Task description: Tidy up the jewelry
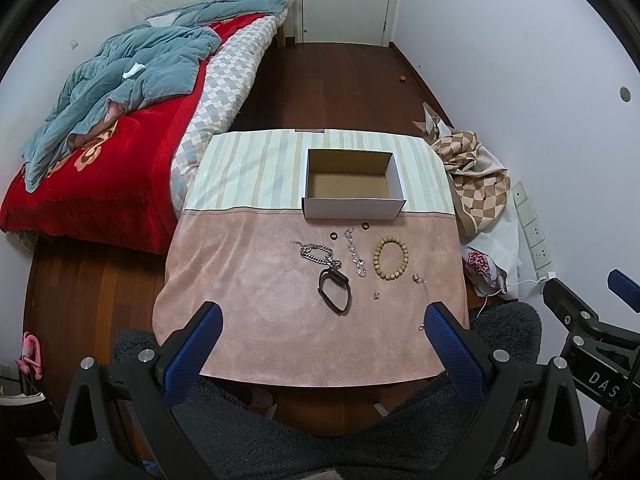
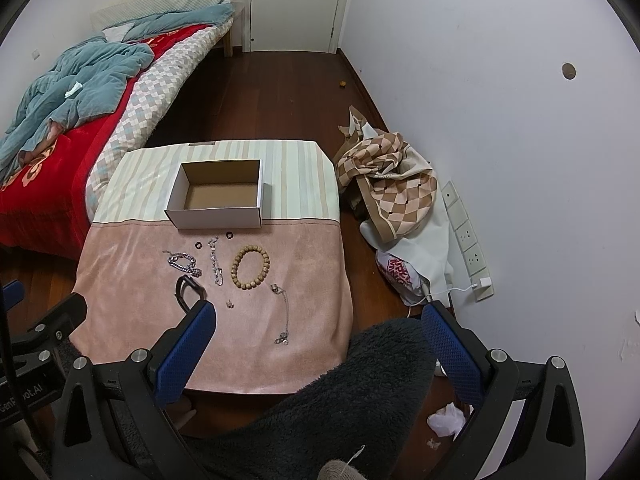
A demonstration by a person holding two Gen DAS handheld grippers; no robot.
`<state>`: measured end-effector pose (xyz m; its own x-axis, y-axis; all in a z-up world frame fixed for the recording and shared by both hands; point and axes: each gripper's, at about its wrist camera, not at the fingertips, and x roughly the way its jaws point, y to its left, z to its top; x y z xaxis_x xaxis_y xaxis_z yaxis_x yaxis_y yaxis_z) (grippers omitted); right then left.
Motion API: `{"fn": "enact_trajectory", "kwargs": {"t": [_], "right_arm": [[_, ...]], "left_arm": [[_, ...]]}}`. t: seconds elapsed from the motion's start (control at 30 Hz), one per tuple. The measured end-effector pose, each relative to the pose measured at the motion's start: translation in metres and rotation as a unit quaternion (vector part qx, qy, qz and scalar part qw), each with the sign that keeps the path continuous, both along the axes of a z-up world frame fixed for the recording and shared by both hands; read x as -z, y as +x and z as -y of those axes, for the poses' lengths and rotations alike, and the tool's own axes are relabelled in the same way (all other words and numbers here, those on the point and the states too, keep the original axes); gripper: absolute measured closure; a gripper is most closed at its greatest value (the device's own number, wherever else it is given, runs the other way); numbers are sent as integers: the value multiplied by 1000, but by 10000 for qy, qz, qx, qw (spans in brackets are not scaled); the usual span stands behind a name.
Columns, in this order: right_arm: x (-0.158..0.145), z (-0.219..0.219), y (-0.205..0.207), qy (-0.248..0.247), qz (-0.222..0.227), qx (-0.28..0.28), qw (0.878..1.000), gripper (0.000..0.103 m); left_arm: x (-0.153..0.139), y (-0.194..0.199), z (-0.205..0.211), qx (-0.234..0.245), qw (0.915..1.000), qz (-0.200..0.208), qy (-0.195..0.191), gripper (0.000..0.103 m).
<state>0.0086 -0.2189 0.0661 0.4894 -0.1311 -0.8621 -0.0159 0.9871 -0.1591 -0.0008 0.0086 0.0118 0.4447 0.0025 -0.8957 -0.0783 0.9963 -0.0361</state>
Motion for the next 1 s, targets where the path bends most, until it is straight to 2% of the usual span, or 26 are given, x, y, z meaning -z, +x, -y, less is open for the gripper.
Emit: {"fn": "enact_trajectory", "kwargs": {"t": [0.6,0.73,0.83,1.0], "right_arm": [[0,-2,-2,31,58,-10,10000,0],[7,2,4,73,101,67,9999,0],[21,9,20,160,169,198,9995,0],[74,16,62,281,-87,308,9991,0]], "left_arm": [[-2,2,1,3,10000,20,1,0],[0,10,-3,-128,9995,220,168,0],[16,30,-11,-353,9985,272,305,0],[74,66,-28,-629,9969,-102,463,0]]}}
